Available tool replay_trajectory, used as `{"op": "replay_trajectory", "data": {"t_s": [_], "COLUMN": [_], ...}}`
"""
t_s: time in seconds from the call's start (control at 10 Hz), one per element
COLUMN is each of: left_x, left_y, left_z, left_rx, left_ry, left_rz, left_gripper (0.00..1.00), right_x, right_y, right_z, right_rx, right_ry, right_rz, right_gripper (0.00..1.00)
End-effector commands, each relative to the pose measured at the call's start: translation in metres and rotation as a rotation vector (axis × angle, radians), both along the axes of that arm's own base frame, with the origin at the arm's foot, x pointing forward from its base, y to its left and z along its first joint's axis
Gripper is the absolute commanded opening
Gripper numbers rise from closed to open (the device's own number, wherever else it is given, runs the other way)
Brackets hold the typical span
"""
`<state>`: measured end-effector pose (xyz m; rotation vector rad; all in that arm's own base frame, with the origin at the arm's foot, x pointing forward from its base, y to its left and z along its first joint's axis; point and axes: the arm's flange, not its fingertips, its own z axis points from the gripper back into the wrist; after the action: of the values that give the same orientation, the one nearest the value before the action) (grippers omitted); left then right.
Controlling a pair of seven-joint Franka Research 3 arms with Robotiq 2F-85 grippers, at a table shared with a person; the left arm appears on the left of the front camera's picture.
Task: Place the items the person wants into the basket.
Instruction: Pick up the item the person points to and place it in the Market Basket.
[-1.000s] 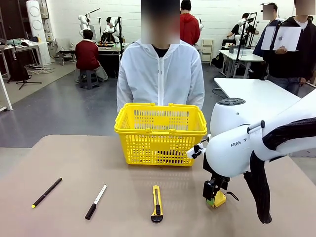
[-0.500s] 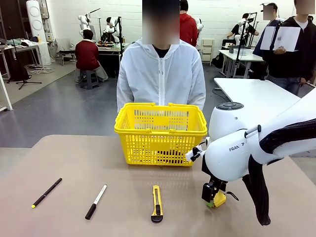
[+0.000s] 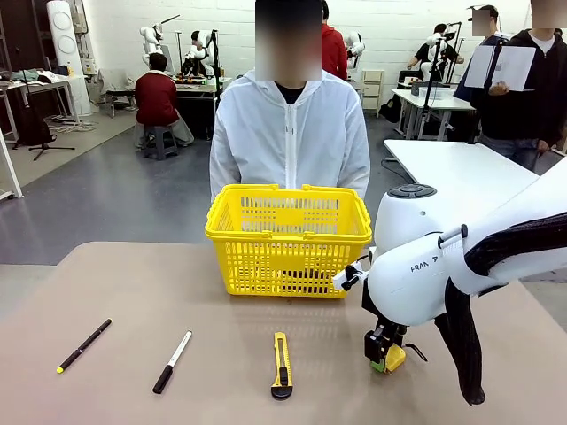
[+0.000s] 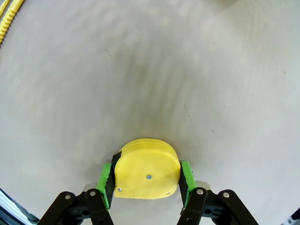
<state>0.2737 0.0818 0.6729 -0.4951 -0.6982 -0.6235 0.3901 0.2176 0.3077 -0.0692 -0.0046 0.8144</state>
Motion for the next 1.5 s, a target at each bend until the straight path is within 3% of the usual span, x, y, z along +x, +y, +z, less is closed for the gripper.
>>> {"op": "replay_trajectory", "data": {"t_s": [0.0, 0.2, 0.3, 0.4, 0.6, 0.8, 1.2, 1.4], "left_x": [0.0, 0.0, 0.0, 0.0, 0.0, 0.0, 0.0, 0.0], "left_y": [0.001, 0.001, 0.001, 0.001, 0.001, 0.001, 0.001, 0.001], "left_z": [-0.002, -0.002, -0.002, -0.002, -0.002, -0.002, -0.002, -0.002], "left_rx": [-0.002, -0.002, -0.002, -0.002, -0.002, -0.002, -0.002, -0.002], "left_ry": [-0.011, -0.011, -0.011, -0.011, -0.011, -0.011, -0.011, -0.011], "left_rz": [-0.007, -0.007, -0.007, -0.007, -0.007, -0.007, -0.007, -0.007], "left_gripper": [1.0, 1.0, 1.0, 1.0, 1.0, 1.0, 1.0, 1.0], "right_x": [0.0, -0.002, -0.007, -0.018, -0.042, -0.048, -0.05, -0.026], "right_y": [-0.003, -0.004, -0.006, -0.009, -0.015, -0.019, -0.008, 0.006], "right_z": [-0.007, -0.004, 0.01, 0.041, 0.114, 0.174, 0.231, 0.259], "right_rx": [-0.003, -0.007, 0.002, -0.002, -0.023, -0.023, 0.001, 0.015], "right_ry": [0.015, -0.002, 0.003, -0.005, -0.134, -0.16, -0.149, -0.157], "right_rz": [0.031, 0.022, -0.013, -0.029, -0.076, -0.114, -0.088, -0.061], "right_gripper": [0.0, 0.0, 0.1, 0.1, 0.1, 0.1, 0.1, 0.1]}}
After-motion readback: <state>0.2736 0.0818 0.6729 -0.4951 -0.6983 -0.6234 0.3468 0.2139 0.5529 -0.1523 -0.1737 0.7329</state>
